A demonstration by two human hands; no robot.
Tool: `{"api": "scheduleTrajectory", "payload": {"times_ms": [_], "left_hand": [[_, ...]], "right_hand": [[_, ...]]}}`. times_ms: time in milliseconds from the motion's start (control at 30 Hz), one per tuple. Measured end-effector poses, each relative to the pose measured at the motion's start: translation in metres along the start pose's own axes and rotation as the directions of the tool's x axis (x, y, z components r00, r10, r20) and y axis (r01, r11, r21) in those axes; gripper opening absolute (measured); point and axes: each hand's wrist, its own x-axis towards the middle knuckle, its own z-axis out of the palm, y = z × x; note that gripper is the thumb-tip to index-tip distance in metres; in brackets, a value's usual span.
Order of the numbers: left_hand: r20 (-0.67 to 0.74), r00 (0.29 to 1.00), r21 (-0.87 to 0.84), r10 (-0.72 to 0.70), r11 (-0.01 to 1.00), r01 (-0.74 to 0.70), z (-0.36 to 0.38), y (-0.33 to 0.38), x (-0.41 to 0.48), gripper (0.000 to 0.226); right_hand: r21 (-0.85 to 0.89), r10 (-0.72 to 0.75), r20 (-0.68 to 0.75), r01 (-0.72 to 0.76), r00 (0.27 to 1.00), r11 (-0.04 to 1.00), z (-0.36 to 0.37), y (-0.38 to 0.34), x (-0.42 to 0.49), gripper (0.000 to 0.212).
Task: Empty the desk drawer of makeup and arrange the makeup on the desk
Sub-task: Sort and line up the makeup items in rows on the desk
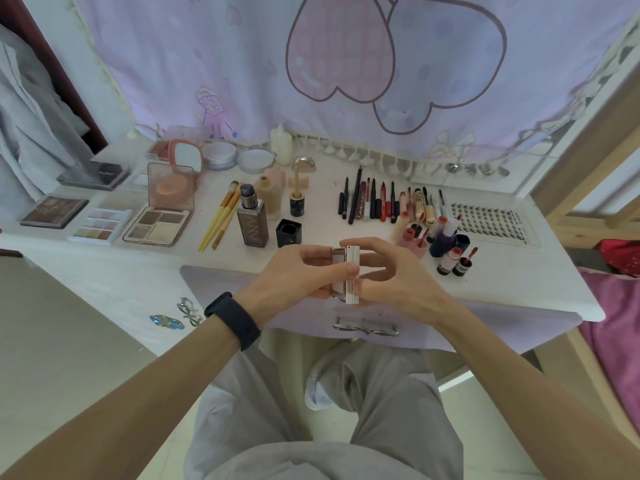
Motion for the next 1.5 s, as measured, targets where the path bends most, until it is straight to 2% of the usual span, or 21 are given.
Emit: {"api": "scheduleTrajectory", "payload": {"times_ms": [100, 167, 233, 333, 467, 600, 667, 733, 867, 967, 1067, 1167, 1333, 1433, 1500], "left_hand": [[-0.005, 1.0, -0.021, -0.009, 1.0, 0.008, 0.001, 0.003, 0.0, 0.037], [-0.027, 0.999, -0.067, -0.046, 0.997, 0.044, 0.003, 0.005, 0.002, 0.036], [-0.016, 0.992, -0.224, -0.123, 0.968, 0.116, 0.005, 0.008, 0.003, 0.041], [0.025, 0.985, -0.496, -0.17, 0.853, 0.16, 0.008, 0.011, 0.004, 0.041], [0.104, 0.985, -0.7, -0.139, 0.693, 0.172, 0.011, 0.01, 0.001, 0.05], [0.203, 0.96, -0.683, -0.192, 0.675, 0.279, 0.011, 0.005, -0.004, 0.064], [0.209, 0.951, -0.683, -0.23, 0.661, 0.31, 0.012, 0.002, -0.006, 0.07], [0.205, 0.941, -0.701, -0.268, 0.631, 0.332, 0.012, 0.001, -0.008, 0.073], [0.197, 0.935, -0.699, -0.295, 0.626, 0.345, 0.006, 0.0, -0.012, 0.068], [0.212, 0.933, -0.678, -0.291, 0.643, 0.355, 0.0, 0.001, -0.015, 0.068], [0.216, 0.931, -0.704, -0.295, 0.614, 0.358, -0.004, -0.001, -0.017, 0.066], [0.22, 0.935, -0.774, -0.277, 0.534, 0.34, -0.003, -0.004, -0.017, 0.059], [0.208, 0.947, -0.811, -0.245, 0.498, 0.307, 0.005, -0.009, -0.015, 0.044], [0.183, 0.95, -0.773, -0.253, 0.561, 0.298, 0.011, -0.01, -0.012, 0.037], [0.118, 0.952, -0.727, -0.281, 0.629, 0.275, 0.012, -0.009, -0.009, 0.034]], "right_hand": [[-0.038, 0.022, -0.004, -0.022, 1.0, 0.999, 0.001, -0.008, 0.008, 0.058], [-0.139, 0.031, -0.006, -0.031, 1.0, 0.99, 0.0, -0.015, 0.013, 0.051], [-0.247, 0.025, -0.042, -0.035, 0.999, 0.968, -0.001, -0.021, 0.018, 0.057], [-0.343, -0.078, -0.126, 0.03, 0.989, 0.939, -0.001, -0.025, 0.018, 0.05], [-0.353, -0.154, -0.083, 0.115, 0.985, 0.928, 0.0, -0.02, 0.008, 0.038], [-0.43, -0.153, -0.099, 0.097, 0.983, 0.898, 0.0, -0.008, 0.003, 0.053], [-0.438, -0.172, -0.07, 0.125, 0.983, 0.89, 0.006, -0.004, 0.002, 0.045], [-0.438, -0.224, -0.104, 0.158, 0.969, 0.885, 0.01, -0.001, 0.002, 0.027], [-0.349, -0.217, -0.273, 0.114, 0.937, 0.93, 0.013, 0.01, 0.006, 0.04], [-0.33, -0.236, -0.344, 0.119, 0.909, 0.937, 0.017, 0.01, 0.011, 0.049], [-0.3, -0.232, -0.377, 0.118, 0.897, 0.947, 0.025, 0.005, 0.012, 0.053], [-0.264, -0.163, -0.338, 0.072, 0.927, 0.962, 0.032, 0.007, 0.013, 0.045], [-0.165, -0.114, -0.373, 0.055, 0.921, 0.985, 0.03, 0.006, 0.015, 0.027], [-0.148, -0.105, -0.417, 0.046, 0.903, 0.988, 0.025, 0.005, 0.017, 0.028], [-0.14, -0.099, -0.45, 0.039, 0.887, 0.989, 0.024, 0.004, 0.018, 0.026]]}}
